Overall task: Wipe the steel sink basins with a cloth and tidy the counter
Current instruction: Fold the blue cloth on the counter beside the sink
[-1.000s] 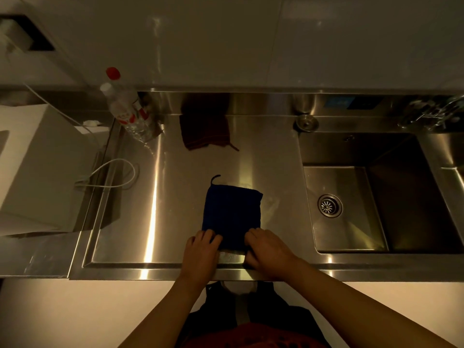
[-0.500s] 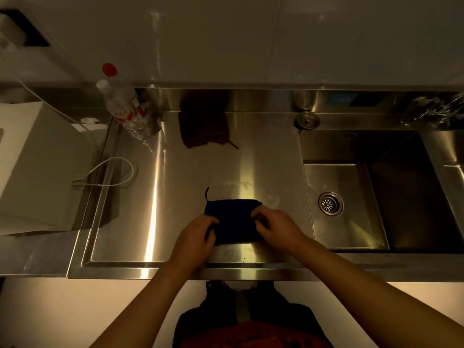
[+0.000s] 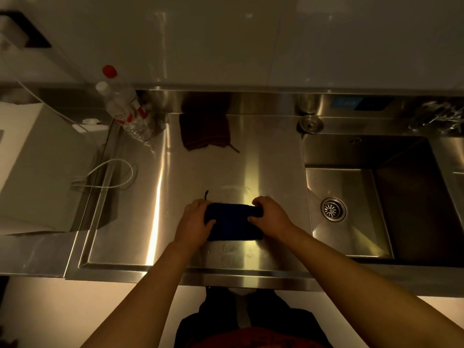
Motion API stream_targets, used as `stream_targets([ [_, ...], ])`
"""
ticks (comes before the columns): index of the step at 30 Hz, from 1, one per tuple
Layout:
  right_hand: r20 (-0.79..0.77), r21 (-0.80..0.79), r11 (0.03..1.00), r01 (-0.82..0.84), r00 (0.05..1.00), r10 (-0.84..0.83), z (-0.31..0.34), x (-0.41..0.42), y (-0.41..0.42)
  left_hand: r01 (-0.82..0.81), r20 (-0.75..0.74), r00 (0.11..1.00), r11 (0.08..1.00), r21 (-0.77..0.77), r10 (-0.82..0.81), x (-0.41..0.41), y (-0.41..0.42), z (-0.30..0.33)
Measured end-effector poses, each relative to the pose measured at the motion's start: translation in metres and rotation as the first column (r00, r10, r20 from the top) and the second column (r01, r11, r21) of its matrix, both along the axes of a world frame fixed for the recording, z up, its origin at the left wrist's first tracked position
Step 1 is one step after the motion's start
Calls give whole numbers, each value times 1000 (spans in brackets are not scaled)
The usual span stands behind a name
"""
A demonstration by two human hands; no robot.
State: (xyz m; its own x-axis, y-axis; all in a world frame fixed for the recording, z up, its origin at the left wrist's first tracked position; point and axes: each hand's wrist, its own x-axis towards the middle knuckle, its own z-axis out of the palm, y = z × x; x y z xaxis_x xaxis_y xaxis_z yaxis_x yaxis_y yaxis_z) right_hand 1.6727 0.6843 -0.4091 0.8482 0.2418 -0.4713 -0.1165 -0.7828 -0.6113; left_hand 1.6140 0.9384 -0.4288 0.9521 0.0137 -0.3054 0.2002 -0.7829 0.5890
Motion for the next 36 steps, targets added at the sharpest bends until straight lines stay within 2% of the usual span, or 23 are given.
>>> stream_targets([
  [6,-79,-82,997,-8,997,1,3,6,2,-5,-65,998,998,58,9,1,-15,0],
  [9,-68,-63,995,-74,995,70,7,9,-1,-116,-63,991,993,-17,115,2,-22,4],
  [12,-89,20,994,-103,991,105,7,8,-5,-224,-68,974,969,-104,217,0,-27,11],
  [19,-155,226,968,105,985,-71,17,22,-5,-360,-110,933,882,-304,343,8,-18,24],
  [22,-219,333,907,258,957,-191,28,40,3,-375,-130,927,852,-365,352,29,-4,29],
  [25,-322,438,806,398,907,-273,42,59,17,-358,-93,932,844,-400,351,55,11,37],
  [36,-313,514,721,464,885,-346,70,178,93,-340,30,918,826,-449,394,187,83,49],
])
